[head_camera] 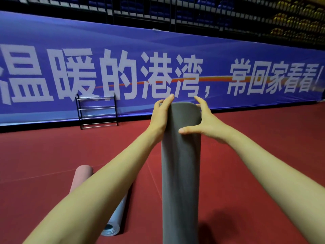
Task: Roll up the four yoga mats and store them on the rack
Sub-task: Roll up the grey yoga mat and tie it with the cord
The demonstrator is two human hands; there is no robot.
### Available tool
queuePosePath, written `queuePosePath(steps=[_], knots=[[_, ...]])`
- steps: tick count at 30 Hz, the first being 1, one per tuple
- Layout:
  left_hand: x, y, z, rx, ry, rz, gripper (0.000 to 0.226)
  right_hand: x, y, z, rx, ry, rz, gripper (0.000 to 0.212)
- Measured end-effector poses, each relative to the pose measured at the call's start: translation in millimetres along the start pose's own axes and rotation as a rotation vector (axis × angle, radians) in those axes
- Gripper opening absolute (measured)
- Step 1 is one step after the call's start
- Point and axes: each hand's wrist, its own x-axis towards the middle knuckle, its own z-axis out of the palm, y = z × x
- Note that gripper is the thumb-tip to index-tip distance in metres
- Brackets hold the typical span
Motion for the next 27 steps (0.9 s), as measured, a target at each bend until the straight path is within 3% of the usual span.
queuePosePath(steps=[7, 15, 20, 27], knots=[[4.4, -25.4, -3.1, 0.040, -0.028, -0.048, 0.060, -2.3, 16.0, 9.0, -0.128, -0.021, 0.044, 0.122], [4.6, -35.9, -4.8, -0.008, 0.021, -0.068, 0.044, 1.1, 29.2, 17.7, -0.077, 0.012, 0.052, 0.115], [-0.9, -60.1, -5.8, -0.002, 0.015, -0.100, 0.040, -2.5, 48.1, 28.3, -0.142, -0.047, 0.101, 0.118], [-2.1, -73.9, 0.5, -0.021, 0.029, -0.081, 0.039, -7.0, 64.2, 33.8, -0.088, 0.000, 0.116, 0.118]])
